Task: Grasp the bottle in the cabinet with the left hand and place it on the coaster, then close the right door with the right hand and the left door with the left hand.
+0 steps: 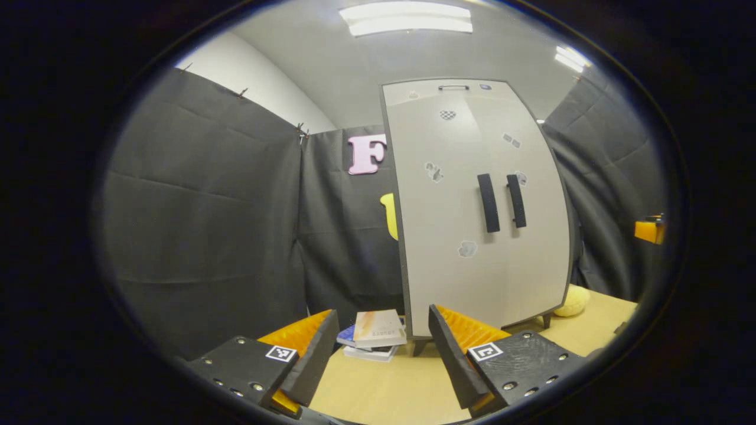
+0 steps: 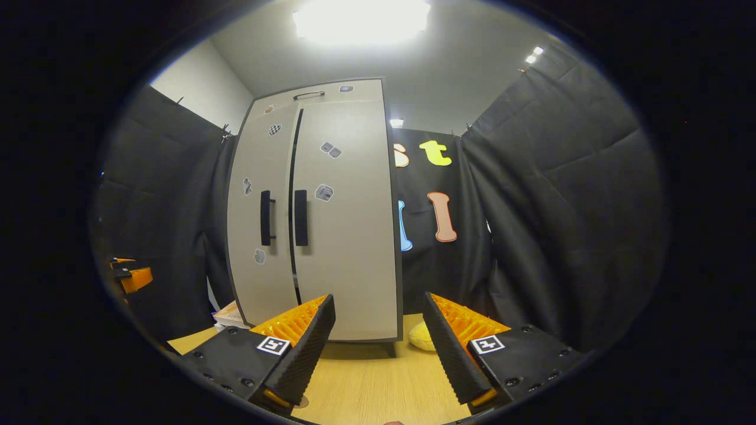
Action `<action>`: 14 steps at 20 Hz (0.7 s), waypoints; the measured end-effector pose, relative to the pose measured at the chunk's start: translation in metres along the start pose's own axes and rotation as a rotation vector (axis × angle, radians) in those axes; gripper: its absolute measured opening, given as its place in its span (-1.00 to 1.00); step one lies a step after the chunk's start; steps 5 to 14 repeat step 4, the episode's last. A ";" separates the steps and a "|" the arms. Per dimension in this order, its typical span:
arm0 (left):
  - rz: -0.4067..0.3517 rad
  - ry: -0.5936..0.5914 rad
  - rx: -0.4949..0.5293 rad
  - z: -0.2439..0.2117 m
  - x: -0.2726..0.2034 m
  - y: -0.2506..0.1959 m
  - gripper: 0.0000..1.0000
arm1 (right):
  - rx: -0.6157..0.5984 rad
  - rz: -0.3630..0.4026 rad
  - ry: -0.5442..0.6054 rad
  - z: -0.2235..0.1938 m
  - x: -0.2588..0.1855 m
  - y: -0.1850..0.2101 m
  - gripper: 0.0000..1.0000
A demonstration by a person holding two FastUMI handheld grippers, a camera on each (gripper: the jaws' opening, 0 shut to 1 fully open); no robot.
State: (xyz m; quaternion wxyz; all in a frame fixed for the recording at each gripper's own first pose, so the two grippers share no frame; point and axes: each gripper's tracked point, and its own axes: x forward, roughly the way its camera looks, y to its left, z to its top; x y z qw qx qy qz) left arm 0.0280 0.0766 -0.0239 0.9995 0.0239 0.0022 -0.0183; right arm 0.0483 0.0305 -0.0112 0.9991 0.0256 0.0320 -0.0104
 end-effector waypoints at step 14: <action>-0.006 -0.003 0.011 -0.001 0.000 0.000 0.89 | -0.003 0.009 0.002 0.000 0.002 0.004 0.90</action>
